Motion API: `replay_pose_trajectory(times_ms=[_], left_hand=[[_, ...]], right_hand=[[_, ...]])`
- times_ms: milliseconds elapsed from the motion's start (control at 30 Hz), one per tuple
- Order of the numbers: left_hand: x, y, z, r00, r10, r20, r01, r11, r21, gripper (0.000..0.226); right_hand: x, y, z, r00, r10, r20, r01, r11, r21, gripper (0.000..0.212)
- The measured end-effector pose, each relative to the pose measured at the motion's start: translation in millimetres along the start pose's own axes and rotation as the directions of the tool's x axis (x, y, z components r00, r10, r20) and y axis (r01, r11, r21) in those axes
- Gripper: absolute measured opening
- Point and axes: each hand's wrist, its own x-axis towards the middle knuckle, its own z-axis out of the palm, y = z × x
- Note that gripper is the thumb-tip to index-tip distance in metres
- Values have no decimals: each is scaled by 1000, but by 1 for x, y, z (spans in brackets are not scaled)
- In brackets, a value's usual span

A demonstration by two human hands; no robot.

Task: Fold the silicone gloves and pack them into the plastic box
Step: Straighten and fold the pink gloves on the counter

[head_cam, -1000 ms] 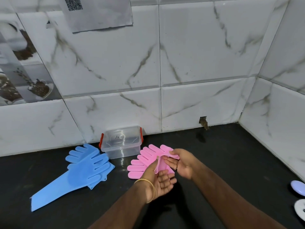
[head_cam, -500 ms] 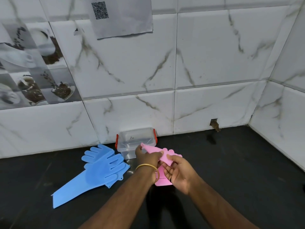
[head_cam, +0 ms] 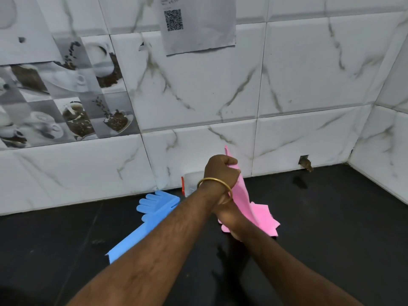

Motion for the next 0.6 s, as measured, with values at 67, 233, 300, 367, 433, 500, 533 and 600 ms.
replay_pose_trajectory(times_ms=[67,233,300,367,433,500,533,600], left_hand=[[-5,-1,-16,1000,8,24,-7,999,-47,36],[-17,-16,-56,994,1,108,13,991,-130,38],[-20,-28,-67,993,-27,119,47,985,-168,38],[-23,-42,-75,988,-71,134,101,969,-227,37],[-26,-57,-82,982,-96,164,139,952,-274,35],[-30,-71,-87,973,-108,206,172,930,-325,32],[-32,-79,-89,966,-120,227,195,918,-344,31],[-37,-94,-91,951,-162,262,252,899,-357,31]], right_hand=[[1,-8,5,992,125,0,-125,990,71,43],[-1,12,-10,943,330,31,-332,941,61,15],[-9,22,-22,906,418,66,-422,906,48,26],[-17,32,-35,908,419,28,-419,908,-8,37],[-28,41,-45,944,323,63,-324,946,8,31],[-37,50,-55,969,238,-70,-217,949,229,43],[-40,53,-59,954,258,-150,-178,895,408,39],[-45,62,-73,934,308,-183,-125,759,639,29]])
